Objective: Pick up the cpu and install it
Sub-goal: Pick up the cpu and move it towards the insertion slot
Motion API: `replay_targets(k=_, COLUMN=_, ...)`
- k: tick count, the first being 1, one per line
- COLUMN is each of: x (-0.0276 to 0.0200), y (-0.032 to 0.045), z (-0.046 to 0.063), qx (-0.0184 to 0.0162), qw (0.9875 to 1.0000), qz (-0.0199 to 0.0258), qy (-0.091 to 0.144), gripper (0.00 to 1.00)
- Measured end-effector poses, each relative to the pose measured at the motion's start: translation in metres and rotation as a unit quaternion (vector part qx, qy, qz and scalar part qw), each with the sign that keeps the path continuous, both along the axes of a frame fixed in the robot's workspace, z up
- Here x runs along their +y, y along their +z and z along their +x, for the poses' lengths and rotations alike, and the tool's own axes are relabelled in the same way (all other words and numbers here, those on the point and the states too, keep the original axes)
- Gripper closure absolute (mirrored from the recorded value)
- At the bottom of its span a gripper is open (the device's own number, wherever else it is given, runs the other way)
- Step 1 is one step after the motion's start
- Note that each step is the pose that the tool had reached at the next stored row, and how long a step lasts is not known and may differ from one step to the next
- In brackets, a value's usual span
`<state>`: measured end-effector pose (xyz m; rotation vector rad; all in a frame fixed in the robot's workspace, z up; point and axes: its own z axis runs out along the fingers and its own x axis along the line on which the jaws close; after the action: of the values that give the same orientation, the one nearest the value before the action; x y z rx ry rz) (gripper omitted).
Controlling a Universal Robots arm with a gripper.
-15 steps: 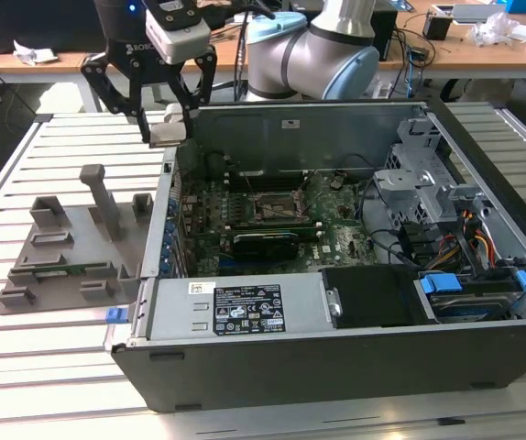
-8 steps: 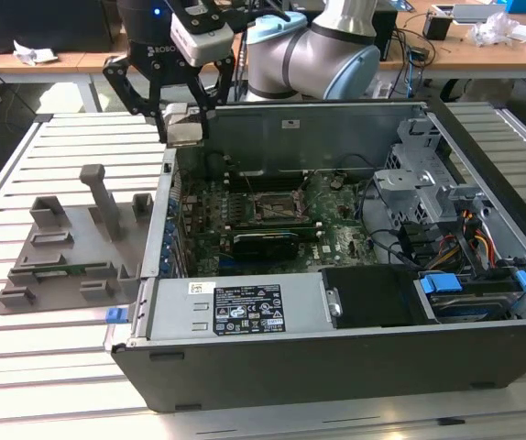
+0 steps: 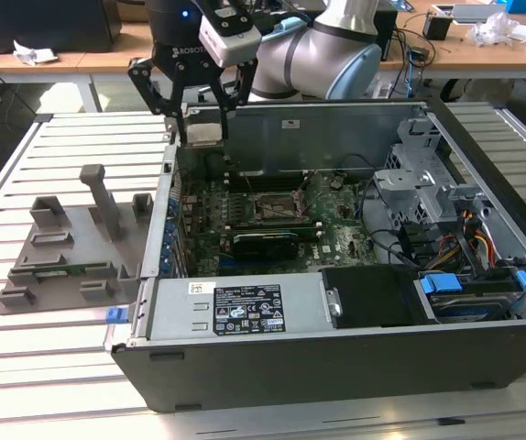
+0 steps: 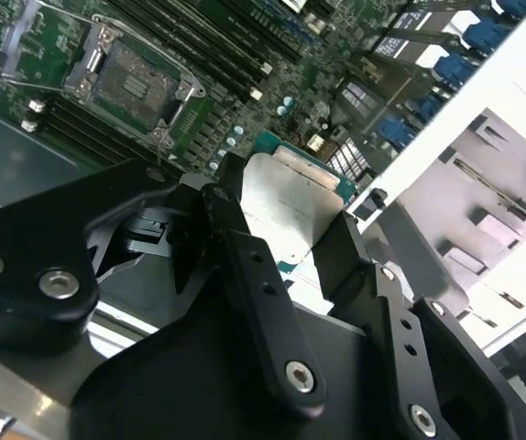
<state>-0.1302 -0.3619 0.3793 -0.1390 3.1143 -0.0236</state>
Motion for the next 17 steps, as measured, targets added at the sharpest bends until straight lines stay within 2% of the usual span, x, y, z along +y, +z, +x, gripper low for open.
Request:
replay_targets(k=5, x=0.0005, y=0.0, z=0.016, qx=0.0002, qw=1.0, qz=-0.0001, qy=0.0, gripper=0.45)
replay_targets(k=17, x=0.0013, y=0.0, z=0.042, qx=0.0008, qw=1.0, qz=-0.0004, qy=0.0, gripper=0.45)
